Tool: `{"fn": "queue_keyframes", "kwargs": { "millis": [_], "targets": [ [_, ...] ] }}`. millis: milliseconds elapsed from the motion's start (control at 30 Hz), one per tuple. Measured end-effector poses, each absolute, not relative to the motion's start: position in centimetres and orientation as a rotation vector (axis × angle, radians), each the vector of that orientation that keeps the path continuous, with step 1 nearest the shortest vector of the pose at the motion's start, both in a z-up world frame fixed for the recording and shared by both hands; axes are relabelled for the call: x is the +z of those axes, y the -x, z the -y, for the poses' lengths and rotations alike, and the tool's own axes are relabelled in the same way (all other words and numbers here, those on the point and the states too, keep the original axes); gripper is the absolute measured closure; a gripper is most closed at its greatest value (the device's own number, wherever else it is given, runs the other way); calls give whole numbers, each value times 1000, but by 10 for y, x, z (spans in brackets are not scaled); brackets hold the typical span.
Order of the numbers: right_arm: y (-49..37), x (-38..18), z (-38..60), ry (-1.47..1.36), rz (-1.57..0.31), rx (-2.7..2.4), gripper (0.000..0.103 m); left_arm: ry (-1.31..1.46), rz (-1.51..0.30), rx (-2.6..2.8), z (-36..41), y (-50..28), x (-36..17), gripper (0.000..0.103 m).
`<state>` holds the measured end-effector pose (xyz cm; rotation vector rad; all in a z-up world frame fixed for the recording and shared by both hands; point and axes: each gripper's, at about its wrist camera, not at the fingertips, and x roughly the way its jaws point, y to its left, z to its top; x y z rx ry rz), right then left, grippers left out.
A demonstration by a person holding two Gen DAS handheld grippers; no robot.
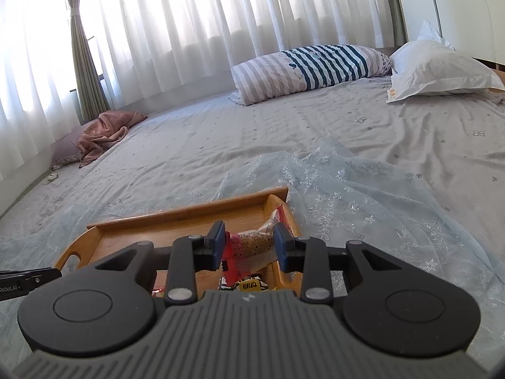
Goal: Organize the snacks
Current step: 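Carry the Biscoff packet onto the tray with the left tool while the right tool places the bun packet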
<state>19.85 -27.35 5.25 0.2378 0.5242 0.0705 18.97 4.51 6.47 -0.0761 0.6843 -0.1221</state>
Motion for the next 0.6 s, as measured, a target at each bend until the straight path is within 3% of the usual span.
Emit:
{"fn": "queue_keyframes", "kwargs": {
  "millis": [133, 600],
  "targets": [
    [-208, 47, 268, -221, -541, 86, 67, 53, -694, -121, -40, -198, 58, 77],
    [-280, 24, 249, -213, -644, 72, 67, 70, -742, -156, -28, -208, 37, 70]
  ]
}}
